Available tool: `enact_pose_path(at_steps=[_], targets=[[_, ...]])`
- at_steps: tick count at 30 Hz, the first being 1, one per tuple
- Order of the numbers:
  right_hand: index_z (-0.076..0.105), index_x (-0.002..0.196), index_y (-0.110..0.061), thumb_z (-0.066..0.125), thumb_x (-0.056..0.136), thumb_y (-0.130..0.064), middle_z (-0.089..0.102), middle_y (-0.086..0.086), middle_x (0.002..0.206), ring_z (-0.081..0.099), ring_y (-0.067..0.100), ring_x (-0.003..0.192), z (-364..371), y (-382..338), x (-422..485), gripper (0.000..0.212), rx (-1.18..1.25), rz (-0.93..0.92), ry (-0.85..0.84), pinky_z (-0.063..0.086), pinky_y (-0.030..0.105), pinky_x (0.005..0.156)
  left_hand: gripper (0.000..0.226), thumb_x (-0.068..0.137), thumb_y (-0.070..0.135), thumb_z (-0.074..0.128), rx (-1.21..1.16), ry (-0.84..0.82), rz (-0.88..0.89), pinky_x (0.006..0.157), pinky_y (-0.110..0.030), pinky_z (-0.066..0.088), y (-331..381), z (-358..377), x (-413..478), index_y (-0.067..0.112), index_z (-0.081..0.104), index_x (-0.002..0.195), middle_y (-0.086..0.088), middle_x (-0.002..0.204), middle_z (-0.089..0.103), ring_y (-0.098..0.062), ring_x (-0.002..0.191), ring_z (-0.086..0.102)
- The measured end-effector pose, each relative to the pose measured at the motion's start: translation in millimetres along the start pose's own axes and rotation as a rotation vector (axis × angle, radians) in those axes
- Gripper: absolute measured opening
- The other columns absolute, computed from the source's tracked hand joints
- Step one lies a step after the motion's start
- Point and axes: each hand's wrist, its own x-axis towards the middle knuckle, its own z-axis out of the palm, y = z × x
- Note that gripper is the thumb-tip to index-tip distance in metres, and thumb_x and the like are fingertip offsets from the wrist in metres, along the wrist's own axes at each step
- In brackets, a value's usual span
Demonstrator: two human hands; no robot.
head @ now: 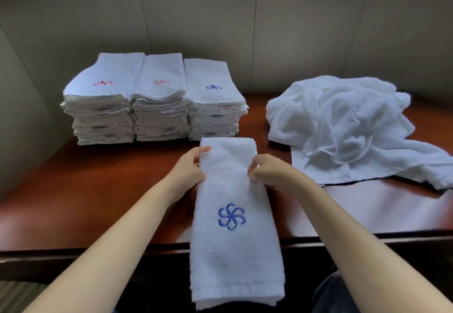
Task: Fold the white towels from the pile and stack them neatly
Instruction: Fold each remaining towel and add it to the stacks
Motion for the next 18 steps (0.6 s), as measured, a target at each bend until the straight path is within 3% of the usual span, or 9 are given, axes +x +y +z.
enact_pose_path(at_steps=[3,4,6,8,11,13,15,18], targets=[[0.049,0.113,-0.012,0.056,0.089,-0.035,0.055,0.005,0.105,0.053,0.022,0.091,4.1,6.0,5.2,0.034,-0.153,0.014,0.101,0.042,0.031,0.073,0.069,0.083,-0.005,0.059,-0.016,0.11,-0.122,0.09,-0.037,0.05,2.8,0.2,7.6,0.01,0.031,0.144,-0.01,0.128,0.05,-0.025,0.114,0.053],[0.042,0.122,-0.016,0.054,0.089,-0.043,0.051,0.009,0.116,0.051,0.027,0.103,7.4,9.0,7.7,0.044,-0.187,0.012,0.149,0.042,0.036,0.082,0.073,0.086,0.009,0.064,-0.019,0.12,-0.192,0.087,-0.037,0.052,4.4,-1.0,9.1,0.01,0.025,0.147,-0.012,0.133,0.048,-0.025,0.113,0.055],[0.027,0.142,-0.026,0.047,0.092,-0.053,0.032,0.014,0.144,0.034,0.035,0.129,14.7,15.1,13.4,0.061,-0.253,-0.022,0.189,0.034,0.045,0.102,0.082,0.087,0.026,0.067,0.017,0.059,-0.305,0.067,-0.029,0.053,8.8,-1.9,9.1,0.012,0.015,0.15,-0.008,0.127,0.051,-0.019,0.097,0.062],[0.013,0.15,-0.036,0.033,0.096,-0.056,0.008,0.006,0.159,0.011,0.031,0.144,20.2,21.1,18.6,0.061,-0.32,-0.061,0.134,0.015,0.052,0.114,0.088,0.086,0.026,0.068,0.095,0.028,-0.316,0.06,-0.026,0.053,9.5,-1.4,11.4,0.018,0.01,0.151,-0.007,0.13,0.052,-0.016,0.089,0.063],[0.003,0.15,-0.039,0.018,0.096,-0.06,0.002,0.002,0.161,0.0,0.028,0.147,23.1,29.5,23.9,0.06,-0.286,-0.007,0.039,-0.002,0.056,0.114,0.094,0.085,0.019,0.071,0.141,0.053,-0.231,0.089,-0.043,0.053,6.0,1.1,15.3,0.025,0.005,0.152,-0.013,0.143,0.043,-0.029,0.111,0.059],[0.006,0.152,-0.029,0.017,0.095,-0.062,0.01,0.003,0.16,0.005,0.029,0.146,24.1,30.0,23.8,0.066,-0.306,0.035,0.075,0.0,0.057,0.113,0.094,0.086,0.022,0.07,0.173,0.054,-0.203,0.088,-0.042,0.052,7.1,1.2,14.1,0.026,0.004,0.152,-0.012,0.145,0.042,-0.028,0.111,0.058],[0.026,0.147,-0.015,0.019,0.094,-0.062,0.025,0.007,0.155,0.014,0.03,0.144,21.7,26.6,21.1,0.071,-0.381,0.089,0.124,0.008,0.057,0.114,0.097,0.086,0.024,0.07,0.133,-0.01,-0.245,0.072,-0.035,0.056,10.5,-3.6,10.0,0.028,-0.001,0.152,-0.009,0.134,0.052,-0.022,0.094,0.066],[0.046,0.136,-0.018,0.03,0.094,-0.06,0.027,0.009,0.153,0.016,0.029,0.144,14.7,21.9,11.0,0.063,-0.339,0.09,-0.001,0.011,0.052,0.114,0.1,0.085,0.015,0.071,0.067,-0.238,-0.282,0.065,-0.031,0.058,14.4,-16.4,-1.3,0.04,0.0,0.15,0.002,0.117,0.061,-0.017,0.09,0.07]])
